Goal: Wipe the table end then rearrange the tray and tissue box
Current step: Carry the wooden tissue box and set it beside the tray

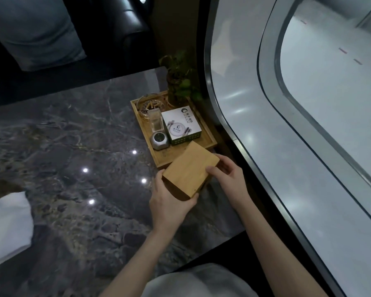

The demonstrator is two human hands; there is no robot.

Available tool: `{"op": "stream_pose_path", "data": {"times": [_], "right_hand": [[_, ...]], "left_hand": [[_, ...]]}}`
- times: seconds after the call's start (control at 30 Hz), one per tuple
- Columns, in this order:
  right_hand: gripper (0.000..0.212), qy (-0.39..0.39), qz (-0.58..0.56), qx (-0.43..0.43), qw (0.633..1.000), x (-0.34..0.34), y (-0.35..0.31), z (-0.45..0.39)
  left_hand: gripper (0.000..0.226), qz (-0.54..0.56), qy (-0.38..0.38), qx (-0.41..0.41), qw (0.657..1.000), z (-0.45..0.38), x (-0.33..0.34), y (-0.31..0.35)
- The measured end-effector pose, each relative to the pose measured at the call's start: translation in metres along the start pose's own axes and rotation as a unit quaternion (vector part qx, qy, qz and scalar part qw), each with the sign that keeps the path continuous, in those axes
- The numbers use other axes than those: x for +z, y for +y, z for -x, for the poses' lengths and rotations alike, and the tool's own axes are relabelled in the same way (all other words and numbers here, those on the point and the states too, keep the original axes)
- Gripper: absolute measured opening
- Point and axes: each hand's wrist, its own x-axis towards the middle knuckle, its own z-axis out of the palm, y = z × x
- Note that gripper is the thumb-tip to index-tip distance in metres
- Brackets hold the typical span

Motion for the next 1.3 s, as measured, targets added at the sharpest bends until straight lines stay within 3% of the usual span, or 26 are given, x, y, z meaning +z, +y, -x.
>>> {"op": "stream_pose_path", "data": {"times": [0.47, 0.57, 0.7, 0.9, 1.03, 1.3], "right_hand": [[0.035, -0.014, 0.002, 0.01, 1.0, -0.002, 0.01, -0.006], [0.033, -0.05, 0.015, 0.023, 0.998, -0.004, 0.006, -0.008], [0.037, -0.058, -0.008, 0.064, 0.996, -0.005, 0.004, -0.014], [0.048, -0.068, -0.061, 0.113, 0.989, -0.001, 0.016, -0.014], [0.048, -0.071, -0.013, 0.084, 0.994, 0.003, 0.014, -0.012], [0.048, -0.052, 0.069, 0.083, 0.993, 0.003, -0.001, -0.011]], "left_hand": [[0.104, -0.026, -0.015, 0.04, 0.999, -0.003, 0.003, -0.008], [0.117, -0.016, -0.032, 0.046, 0.998, -0.004, 0.003, -0.011], [0.137, -0.079, -0.056, 0.045, 0.994, 0.001, 0.004, -0.019], [0.113, 0.006, -0.115, 0.037, 0.993, 0.009, 0.01, -0.026], [0.099, 0.064, -0.086, 0.028, 0.994, 0.002, 0.007, -0.023], [0.096, 0.052, -0.077, 0.036, 0.995, -0.007, -0.004, -0.027]]}}
